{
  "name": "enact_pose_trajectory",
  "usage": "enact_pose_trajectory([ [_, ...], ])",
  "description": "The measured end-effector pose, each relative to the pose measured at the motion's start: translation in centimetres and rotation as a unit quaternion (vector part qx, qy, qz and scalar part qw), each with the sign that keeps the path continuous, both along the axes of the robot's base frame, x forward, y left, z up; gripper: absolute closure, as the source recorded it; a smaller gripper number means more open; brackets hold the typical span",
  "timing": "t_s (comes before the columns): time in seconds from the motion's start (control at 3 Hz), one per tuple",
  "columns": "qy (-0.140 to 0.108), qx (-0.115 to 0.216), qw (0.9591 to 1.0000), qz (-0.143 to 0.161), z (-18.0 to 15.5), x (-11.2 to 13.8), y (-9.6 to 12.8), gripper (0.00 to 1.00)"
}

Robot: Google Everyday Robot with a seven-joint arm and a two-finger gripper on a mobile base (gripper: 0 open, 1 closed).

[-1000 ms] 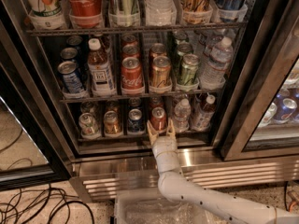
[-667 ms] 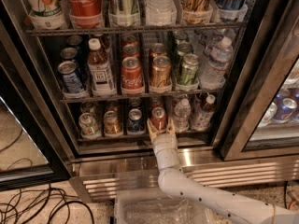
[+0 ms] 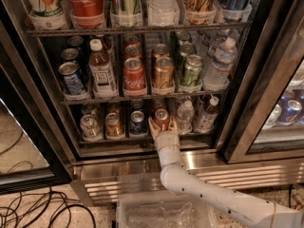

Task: Pick coke can from bottom shelf of fridge

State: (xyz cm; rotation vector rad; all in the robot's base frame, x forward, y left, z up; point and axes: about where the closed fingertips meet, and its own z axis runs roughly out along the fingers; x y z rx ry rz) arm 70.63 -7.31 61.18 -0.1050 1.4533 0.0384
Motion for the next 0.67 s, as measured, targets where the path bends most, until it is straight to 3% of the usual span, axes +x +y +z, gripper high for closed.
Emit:
enact_pose_trajectory([
  [0.33,0.000,0.000,1.0000,0.002,0.05,0.07,0.17,0.57],
  [0.67,0.000,0.000,1.0000,0.002,0.06,0.07,0.17,0.81],
])
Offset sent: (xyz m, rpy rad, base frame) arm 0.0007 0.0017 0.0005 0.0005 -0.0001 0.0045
